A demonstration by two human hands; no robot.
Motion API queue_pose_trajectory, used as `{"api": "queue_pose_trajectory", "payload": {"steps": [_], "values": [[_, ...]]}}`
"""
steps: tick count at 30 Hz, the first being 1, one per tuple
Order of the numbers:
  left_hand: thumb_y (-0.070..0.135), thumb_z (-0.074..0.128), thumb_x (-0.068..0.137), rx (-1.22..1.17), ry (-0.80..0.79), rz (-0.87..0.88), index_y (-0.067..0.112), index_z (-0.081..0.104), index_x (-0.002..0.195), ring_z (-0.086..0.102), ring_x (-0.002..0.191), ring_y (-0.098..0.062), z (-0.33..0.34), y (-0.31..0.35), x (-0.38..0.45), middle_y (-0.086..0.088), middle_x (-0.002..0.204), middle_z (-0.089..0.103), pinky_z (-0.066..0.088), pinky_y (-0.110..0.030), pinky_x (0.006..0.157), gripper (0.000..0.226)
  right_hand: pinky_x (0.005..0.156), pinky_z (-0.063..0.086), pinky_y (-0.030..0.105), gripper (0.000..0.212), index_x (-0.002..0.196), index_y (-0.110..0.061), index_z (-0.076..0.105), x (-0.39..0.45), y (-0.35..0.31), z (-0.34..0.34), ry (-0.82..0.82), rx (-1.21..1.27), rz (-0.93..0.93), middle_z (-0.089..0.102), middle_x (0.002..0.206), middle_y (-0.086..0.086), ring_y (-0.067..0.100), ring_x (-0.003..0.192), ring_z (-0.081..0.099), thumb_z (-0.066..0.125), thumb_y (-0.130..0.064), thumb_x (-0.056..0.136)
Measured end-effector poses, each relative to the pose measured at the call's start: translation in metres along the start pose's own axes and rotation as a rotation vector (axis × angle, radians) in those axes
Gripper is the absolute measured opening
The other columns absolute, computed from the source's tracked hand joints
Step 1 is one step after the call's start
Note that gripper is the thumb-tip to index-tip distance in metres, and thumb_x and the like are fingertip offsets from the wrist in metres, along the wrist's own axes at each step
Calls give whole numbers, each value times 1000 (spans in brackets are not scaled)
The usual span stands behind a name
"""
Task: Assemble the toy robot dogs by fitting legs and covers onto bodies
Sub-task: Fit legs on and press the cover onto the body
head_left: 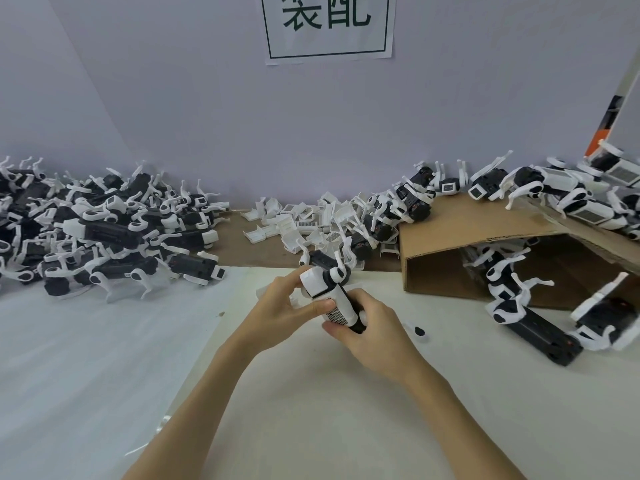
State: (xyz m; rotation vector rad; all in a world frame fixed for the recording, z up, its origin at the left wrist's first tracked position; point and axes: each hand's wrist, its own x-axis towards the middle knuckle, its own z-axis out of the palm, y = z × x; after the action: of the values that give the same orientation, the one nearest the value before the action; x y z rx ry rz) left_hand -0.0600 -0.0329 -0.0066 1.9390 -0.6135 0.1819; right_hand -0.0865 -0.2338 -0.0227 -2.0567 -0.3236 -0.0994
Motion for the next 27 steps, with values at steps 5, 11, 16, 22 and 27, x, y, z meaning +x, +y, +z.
{"api": "queue_pose_trajectory", "payload": {"steps": [5,11,16,22,27], "values": [[33,79,94,-30,87,-19,32,72,123,65,102,-12,-2,2,-1,9,110,76,52,-28,95,29,83,55,23,34,116,-35,67,0,-5,3,70,25,-37,73,100,-16,2,94,68,82,-40,86],[69,74,82,-133,364,-255,31,81,98,77,88,-19,10,8,4,5,89,80,62,-42,83,42,98,50,38,65,141,-27,48,-5,-10,13,173,-233,-179,58,129,-8,16,118,57,78,-48,87],[76,48,94,395,559,-59,27,67,82,58,83,-6,2,0,1,14,77,67,40,-23,70,54,94,55,44,15,116,-29,65,0,-7,9,106,200,-24,75,102,-8,12,99,70,65,-33,101],[66,46,99,-140,156,-216,13,67,111,73,79,-27,5,14,0,-7,87,76,56,-39,71,58,100,53,55,29,120,-27,69,0,-2,4,-87,425,9,74,107,7,26,103,71,54,-41,99],[57,51,99,-46,79,-171,10,68,111,67,86,-25,0,18,-2,-19,101,70,50,-44,82,52,81,52,16,26,121,-37,68,3,-1,3,-24,133,-60,73,107,-20,2,103,67,65,-49,98]]}}
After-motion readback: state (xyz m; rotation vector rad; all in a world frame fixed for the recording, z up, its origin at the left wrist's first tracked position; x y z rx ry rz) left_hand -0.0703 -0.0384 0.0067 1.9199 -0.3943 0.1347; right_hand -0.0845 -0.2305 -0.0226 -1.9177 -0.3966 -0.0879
